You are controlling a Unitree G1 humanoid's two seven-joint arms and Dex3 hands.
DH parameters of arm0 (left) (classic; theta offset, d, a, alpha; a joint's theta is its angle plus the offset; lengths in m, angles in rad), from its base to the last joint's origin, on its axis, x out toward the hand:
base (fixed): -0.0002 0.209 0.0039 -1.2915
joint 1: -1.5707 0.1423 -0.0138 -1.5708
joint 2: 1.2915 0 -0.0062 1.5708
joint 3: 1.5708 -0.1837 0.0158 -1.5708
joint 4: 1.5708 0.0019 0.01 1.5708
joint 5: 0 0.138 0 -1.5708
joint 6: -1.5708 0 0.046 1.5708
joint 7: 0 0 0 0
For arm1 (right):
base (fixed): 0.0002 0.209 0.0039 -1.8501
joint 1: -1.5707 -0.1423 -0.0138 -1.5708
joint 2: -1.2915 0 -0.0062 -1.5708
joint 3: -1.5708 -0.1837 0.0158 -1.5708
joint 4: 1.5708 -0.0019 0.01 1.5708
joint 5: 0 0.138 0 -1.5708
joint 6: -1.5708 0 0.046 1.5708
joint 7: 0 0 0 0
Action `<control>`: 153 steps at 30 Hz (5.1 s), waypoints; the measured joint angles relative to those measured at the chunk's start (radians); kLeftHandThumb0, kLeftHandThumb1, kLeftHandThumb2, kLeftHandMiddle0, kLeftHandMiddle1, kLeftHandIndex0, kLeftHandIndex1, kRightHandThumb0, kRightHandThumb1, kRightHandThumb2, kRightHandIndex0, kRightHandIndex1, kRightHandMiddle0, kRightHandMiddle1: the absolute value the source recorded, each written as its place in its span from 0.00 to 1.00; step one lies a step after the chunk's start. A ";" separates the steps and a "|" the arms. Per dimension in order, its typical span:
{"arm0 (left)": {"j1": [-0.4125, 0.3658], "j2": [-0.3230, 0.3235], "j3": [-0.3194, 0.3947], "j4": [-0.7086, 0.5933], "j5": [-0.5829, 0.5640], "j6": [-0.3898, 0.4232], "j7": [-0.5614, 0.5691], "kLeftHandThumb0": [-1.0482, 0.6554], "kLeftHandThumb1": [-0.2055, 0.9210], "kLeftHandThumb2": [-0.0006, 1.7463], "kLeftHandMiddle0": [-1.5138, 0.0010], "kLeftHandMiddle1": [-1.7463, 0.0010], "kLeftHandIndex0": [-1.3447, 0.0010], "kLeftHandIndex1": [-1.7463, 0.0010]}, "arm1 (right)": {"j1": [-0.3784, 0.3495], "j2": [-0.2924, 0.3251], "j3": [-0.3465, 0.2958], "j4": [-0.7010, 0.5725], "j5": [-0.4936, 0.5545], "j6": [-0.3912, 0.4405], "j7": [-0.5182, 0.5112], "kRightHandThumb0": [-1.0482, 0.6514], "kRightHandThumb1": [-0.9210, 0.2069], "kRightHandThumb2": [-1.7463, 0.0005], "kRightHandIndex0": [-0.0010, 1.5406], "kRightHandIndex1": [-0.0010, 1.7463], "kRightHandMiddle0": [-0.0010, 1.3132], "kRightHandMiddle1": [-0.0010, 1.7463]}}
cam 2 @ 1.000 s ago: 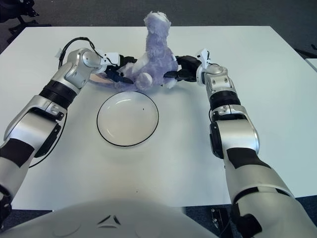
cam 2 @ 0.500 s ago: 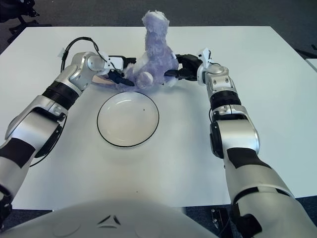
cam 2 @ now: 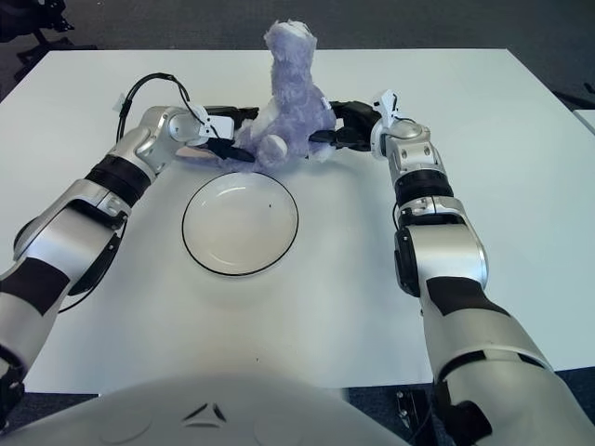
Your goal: Put the doll into the plate.
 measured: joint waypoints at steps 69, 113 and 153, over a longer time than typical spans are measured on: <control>0.028 -0.078 0.103 0.306 -0.058 -0.207 0.498 0.61 0.56 0.51 0.38 0.00 0.46 0.00 | 0.034 0.004 -0.095 -0.109 0.093 0.181 -0.111 0.22 0.00 0.61 0.44 0.55 0.23 0.61; 0.037 -0.037 0.123 0.263 -0.073 -0.174 0.461 0.54 0.68 0.40 0.33 0.00 0.40 0.00 | 0.098 -0.120 -0.231 -0.222 0.208 0.412 -0.183 0.15 0.00 0.42 0.58 0.01 0.40 0.20; 0.171 0.164 0.257 -0.247 -0.113 -0.025 0.301 0.54 0.71 0.37 0.34 0.00 0.40 0.00 | 0.139 -0.024 -0.190 -0.070 0.154 0.182 -0.402 0.20 0.00 0.47 0.65 0.01 0.33 0.28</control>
